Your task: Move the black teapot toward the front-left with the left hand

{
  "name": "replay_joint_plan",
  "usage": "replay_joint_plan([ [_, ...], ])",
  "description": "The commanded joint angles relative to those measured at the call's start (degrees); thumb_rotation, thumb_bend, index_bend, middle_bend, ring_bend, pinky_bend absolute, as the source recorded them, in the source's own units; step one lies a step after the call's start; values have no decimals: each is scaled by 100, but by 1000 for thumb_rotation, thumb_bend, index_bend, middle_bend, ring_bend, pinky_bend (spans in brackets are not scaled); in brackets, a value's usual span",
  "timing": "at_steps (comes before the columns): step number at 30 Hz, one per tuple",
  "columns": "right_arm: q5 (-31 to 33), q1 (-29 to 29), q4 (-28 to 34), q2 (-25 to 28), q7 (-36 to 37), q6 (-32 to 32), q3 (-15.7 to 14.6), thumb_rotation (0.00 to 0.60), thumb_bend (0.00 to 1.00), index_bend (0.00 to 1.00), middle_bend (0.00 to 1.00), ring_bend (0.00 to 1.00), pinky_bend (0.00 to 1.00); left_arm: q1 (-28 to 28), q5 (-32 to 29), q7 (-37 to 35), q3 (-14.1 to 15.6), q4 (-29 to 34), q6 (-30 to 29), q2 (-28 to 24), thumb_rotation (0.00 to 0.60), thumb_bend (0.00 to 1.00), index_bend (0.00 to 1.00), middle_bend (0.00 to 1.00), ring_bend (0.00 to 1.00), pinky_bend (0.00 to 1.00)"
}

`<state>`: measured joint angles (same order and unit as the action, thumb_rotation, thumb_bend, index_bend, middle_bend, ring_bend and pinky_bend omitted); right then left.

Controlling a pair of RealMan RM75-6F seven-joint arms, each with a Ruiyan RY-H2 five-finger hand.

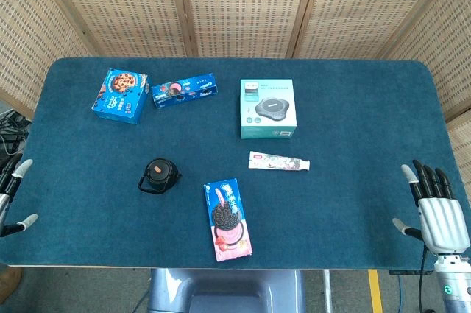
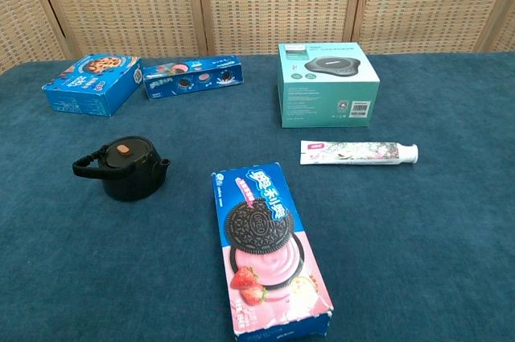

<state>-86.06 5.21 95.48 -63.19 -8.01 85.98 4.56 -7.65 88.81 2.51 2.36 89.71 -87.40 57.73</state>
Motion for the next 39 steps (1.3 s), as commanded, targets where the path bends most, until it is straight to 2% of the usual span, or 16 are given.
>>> replay_joint_plan([
  [1,1,-2,5,10,19,-5,-1,600,0,0,0,0,0,22,23,23,-12,26,-16,-9,600,0,0,0,0,0],
  [7,57,-10,29,47,103,-13,25,600,0,0,0,0,0,-122,160,143,20,231,316,26,600,0,0,0,0,0],
  [16,148,11,18,58,139,-83,56,600,0,0,0,0,0,-899,20,487,-77,1005,1727,131,600,0,0,0,0,0],
  [19,170,19,3,59,150,-115,57,600,0,0,0,0,0,-1144,-59,646,-149,1158,2104,298,600,0,0,0,0,0],
  [22,223,29,-33,74,256,-158,76,600,0,0,0,0,0,-1510,-387,926,-286,1255,2707,755,600,0,25,11,14,0],
  [28,213,28,-36,103,359,-160,78,600,0,0,0,0,0,-1671,-904,1472,-433,1282,2871,1174,600,0,180,101,94,0],
  [34,227,25,-36,124,427,-162,88,600,0,0,0,0,0,-1815,-1269,1770,-513,1337,2968,1348,600,0,233,121,111,0],
  [39,218,31,-31,131,448,-173,83,600,0,0,0,0,0,-1928,-1528,1712,-518,1434,3164,1383,600,0,231,140,138,0],
])
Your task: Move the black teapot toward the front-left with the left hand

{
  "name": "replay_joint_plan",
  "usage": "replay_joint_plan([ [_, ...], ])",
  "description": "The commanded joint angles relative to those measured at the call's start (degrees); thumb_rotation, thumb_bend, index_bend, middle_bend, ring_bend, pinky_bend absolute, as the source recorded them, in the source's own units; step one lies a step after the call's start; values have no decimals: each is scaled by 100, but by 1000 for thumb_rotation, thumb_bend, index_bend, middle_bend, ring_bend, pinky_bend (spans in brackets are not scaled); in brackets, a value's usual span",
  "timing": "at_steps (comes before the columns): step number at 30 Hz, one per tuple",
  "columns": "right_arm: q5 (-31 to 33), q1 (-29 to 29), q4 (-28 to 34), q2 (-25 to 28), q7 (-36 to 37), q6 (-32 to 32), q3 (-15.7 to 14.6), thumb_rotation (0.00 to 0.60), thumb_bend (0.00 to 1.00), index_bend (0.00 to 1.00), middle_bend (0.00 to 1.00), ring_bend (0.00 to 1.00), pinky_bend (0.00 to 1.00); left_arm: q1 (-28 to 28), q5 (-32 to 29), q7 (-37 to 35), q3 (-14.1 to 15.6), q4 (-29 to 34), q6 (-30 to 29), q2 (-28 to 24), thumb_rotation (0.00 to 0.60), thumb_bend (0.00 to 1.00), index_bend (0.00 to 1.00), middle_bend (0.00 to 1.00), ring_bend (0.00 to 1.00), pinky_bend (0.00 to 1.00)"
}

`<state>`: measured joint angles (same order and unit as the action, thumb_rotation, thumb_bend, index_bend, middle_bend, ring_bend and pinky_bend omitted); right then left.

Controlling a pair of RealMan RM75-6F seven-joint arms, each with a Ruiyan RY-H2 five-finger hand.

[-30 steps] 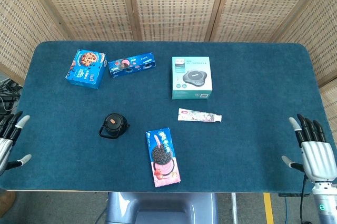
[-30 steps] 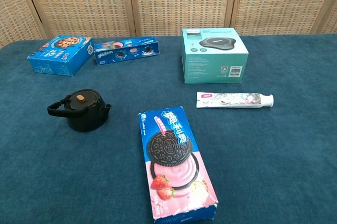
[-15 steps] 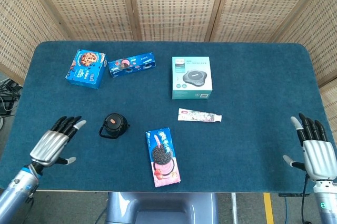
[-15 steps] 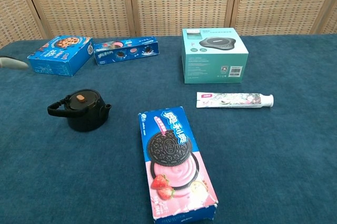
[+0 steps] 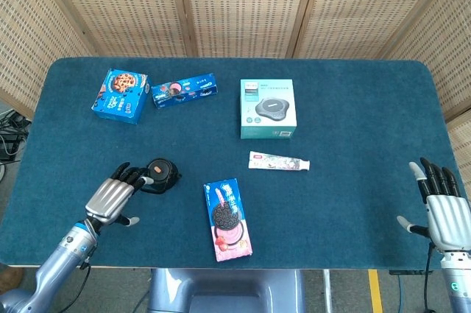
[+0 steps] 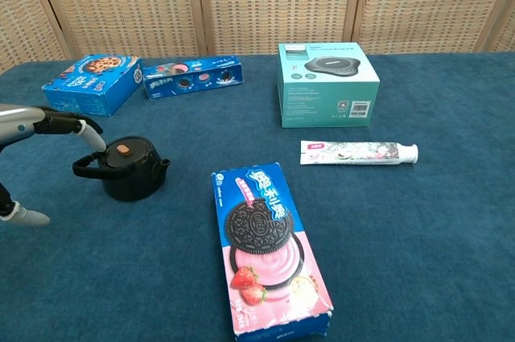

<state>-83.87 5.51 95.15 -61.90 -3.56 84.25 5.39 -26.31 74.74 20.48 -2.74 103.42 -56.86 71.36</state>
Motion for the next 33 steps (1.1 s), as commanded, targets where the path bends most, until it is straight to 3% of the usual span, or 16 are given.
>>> replay_joint_plan([
  [1,4,-1,3,3,6,-1,0,600,0,0,0,0,0,-86,-144,-100,0,79,142,16,600,0,241,150,146,0],
  [20,33,16,3,-6,-10,-47,-3,600,0,0,0,0,0,-402,-878,14,-5,139,367,96,600,0,261,177,201,0],
  [33,48,30,-6,-18,-15,-79,-5,600,0,0,0,0,0,-553,-1136,153,53,157,314,193,600,0,334,264,263,0],
])
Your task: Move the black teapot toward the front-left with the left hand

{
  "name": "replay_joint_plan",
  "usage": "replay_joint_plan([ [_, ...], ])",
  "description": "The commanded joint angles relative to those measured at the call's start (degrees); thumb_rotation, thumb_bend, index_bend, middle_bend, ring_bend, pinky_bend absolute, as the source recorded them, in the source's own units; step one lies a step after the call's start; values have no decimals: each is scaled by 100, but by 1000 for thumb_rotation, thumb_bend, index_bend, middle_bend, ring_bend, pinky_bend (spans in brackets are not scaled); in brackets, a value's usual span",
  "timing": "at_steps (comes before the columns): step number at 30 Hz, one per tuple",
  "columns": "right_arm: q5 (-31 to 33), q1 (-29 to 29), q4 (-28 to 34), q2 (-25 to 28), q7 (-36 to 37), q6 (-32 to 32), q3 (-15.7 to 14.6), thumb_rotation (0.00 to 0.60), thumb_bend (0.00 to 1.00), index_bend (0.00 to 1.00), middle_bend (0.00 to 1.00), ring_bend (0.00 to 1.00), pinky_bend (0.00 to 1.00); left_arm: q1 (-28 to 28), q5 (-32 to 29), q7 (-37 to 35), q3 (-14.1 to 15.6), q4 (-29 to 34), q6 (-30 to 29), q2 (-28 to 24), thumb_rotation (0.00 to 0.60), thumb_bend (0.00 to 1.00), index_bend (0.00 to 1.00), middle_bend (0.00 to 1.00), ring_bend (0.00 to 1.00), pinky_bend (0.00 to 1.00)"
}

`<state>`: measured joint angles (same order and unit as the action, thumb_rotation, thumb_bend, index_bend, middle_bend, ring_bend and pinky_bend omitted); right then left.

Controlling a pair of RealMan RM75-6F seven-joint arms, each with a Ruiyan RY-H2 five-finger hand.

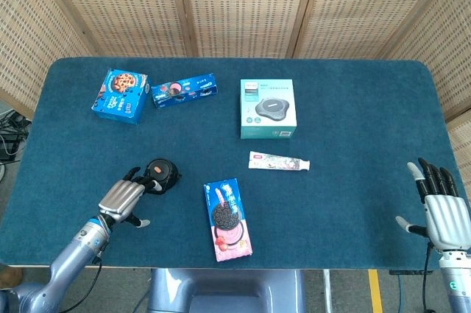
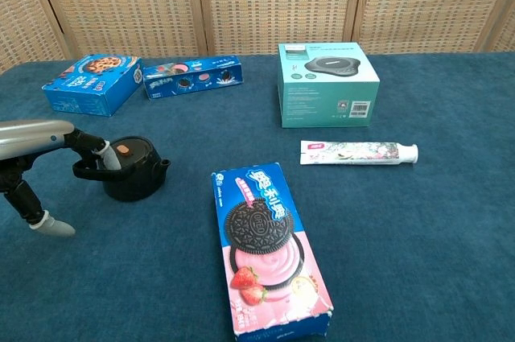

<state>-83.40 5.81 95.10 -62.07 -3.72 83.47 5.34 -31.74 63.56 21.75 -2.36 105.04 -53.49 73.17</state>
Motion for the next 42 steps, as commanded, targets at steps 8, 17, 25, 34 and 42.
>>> replay_joint_plan([
  [8,-6,5,1,-8,-12,-6,-7,600,0,0,0,0,0,-57,-103,126,93,-43,-72,64,600,0,424,345,302,0],
  [17,1,15,-9,-28,-48,-22,-12,600,0,0,0,0,0,-159,-153,301,181,-175,-44,194,600,0,444,361,307,0],
  [25,10,26,-19,-45,-69,-48,-18,600,0,0,0,0,0,-252,-178,555,280,-400,-37,309,600,0,466,378,309,0],
  [34,6,33,-11,-61,-105,-58,-27,600,0,0,0,0,0,-295,-132,572,325,-546,-42,397,600,0,484,386,311,0],
  [42,17,34,-14,-62,-98,-59,-23,600,0,0,0,0,0,-316,-135,533,314,-617,-61,470,600,0,653,541,413,0],
])
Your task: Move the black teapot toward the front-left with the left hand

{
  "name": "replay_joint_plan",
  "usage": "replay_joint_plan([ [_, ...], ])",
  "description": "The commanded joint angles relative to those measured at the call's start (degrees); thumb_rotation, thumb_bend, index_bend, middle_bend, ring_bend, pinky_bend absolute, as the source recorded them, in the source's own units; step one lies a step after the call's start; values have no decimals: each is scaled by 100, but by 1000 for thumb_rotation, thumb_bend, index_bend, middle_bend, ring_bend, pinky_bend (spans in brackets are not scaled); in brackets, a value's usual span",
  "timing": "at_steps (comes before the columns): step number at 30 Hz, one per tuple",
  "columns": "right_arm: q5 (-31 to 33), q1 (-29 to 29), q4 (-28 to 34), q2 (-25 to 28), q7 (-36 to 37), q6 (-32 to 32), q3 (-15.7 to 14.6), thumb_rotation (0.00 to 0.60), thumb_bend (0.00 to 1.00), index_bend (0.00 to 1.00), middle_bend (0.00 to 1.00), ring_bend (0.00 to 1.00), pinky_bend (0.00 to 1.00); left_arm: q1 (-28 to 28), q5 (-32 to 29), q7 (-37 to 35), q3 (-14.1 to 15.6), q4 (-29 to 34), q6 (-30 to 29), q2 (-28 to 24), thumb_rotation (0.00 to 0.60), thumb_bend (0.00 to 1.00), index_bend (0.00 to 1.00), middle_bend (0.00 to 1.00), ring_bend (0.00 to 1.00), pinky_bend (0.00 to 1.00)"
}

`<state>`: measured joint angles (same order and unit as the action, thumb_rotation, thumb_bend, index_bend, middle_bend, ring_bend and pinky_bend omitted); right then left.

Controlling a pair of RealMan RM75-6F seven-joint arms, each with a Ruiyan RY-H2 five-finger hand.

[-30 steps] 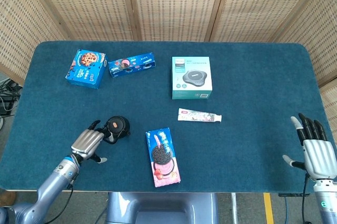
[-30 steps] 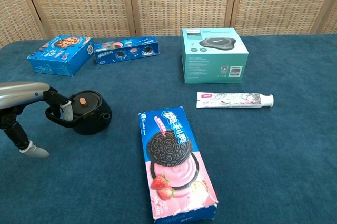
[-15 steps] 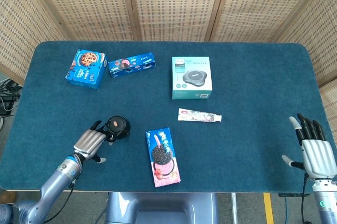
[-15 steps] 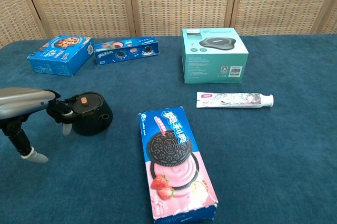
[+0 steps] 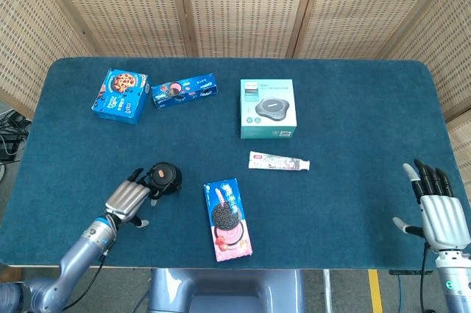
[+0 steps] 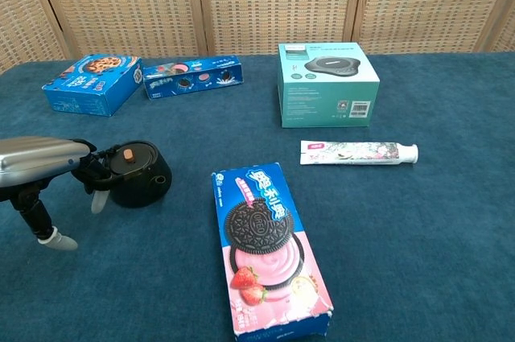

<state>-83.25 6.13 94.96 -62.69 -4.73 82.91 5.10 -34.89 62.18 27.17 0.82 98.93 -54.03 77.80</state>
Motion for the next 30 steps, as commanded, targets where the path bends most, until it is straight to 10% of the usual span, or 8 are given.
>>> replay_joint_plan([
  [1,4,2,0,1,5,-4,1,600,0,0,0,0,0,-1,1,-18,-11,-11,-17,10,600,0,684,565,428,0],
  [9,1,2,5,4,16,-3,0,600,0,0,0,0,0,19,154,-43,-56,-107,-209,34,600,0,994,827,534,0],
  [16,0,3,12,3,9,-1,-1,600,0,0,0,0,0,72,839,-568,-36,-304,-335,-25,589,0,1000,990,648,0],
  [22,-25,0,43,-4,-33,13,-14,600,0,0,0,0,0,-25,1469,-941,116,-389,-142,-404,407,0,1000,1000,692,0],
  [30,-37,-11,63,0,-51,43,-14,600,0,0,0,0,0,6,1700,-1066,141,-70,-190,-711,349,0,1000,1000,746,0],
])
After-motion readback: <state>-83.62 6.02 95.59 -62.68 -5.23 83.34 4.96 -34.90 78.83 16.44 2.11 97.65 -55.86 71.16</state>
